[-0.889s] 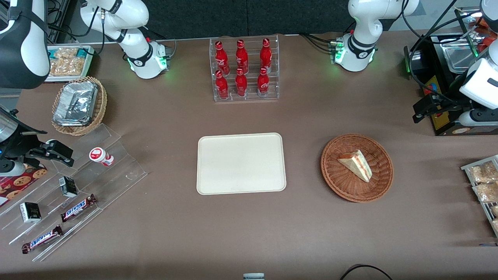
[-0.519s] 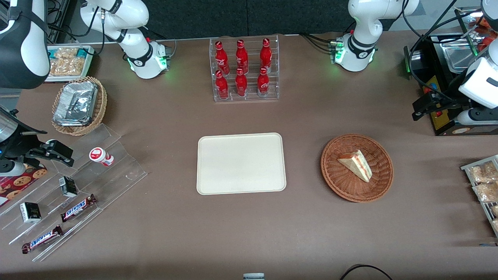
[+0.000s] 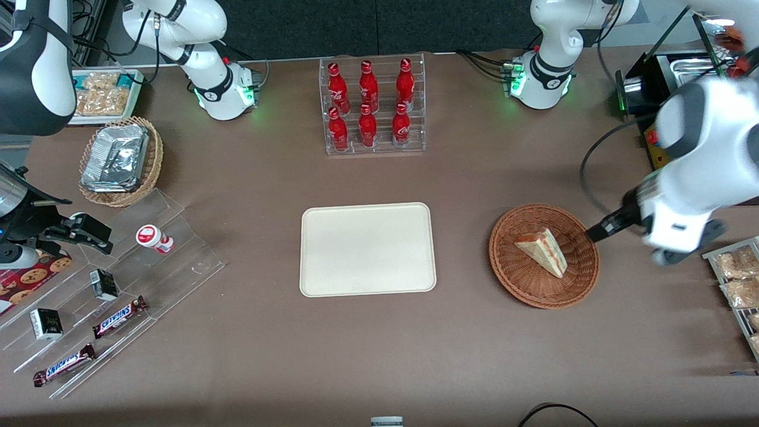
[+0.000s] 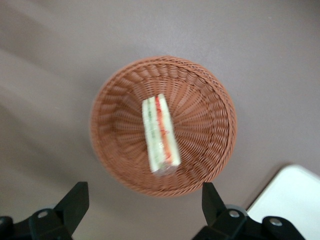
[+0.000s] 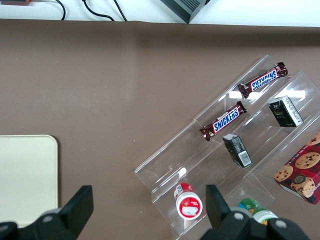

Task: Place sandwich from basket to tray
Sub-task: 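Lower the left gripper and grasp the wrapped sandwich wedge upright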

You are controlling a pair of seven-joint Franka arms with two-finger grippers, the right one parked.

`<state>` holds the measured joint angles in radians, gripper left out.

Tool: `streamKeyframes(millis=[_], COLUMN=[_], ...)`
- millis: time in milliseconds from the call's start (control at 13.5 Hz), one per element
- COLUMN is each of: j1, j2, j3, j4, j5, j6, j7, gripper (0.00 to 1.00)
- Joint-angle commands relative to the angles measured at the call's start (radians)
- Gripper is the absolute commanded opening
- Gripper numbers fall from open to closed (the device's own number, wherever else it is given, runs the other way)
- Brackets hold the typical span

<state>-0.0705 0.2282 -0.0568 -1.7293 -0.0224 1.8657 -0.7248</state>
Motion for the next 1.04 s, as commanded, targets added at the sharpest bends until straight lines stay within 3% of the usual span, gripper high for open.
streamKeyframes(millis=[0,296,667,741,815,889,963], j1=[-0.044,-0.060,-0.057,-0.057,-0.057,-0.057,-0.058], j2=[0.061,0.103,0.128,0.144,0.152,0.155,0.155], j3=[0.008,0.009,0.014,0.014,0.014,0.014,0.014], j4=[-0.054,-0.227,-0.397,-0.401,-0.401,-0.401,-0.400], j5=[0.009,0.071,0.075,0.075,0.075,0.075,0.075], j6=[0.119,0.344,0.594,0.624,0.627,0.627,0.625], j7=[-0.172,-0.300,-0.308,-0.317,-0.317,-0.317,-0.315], gripper=[1.00,1.00,1.00,0.86,0.49,0.26,0.09])
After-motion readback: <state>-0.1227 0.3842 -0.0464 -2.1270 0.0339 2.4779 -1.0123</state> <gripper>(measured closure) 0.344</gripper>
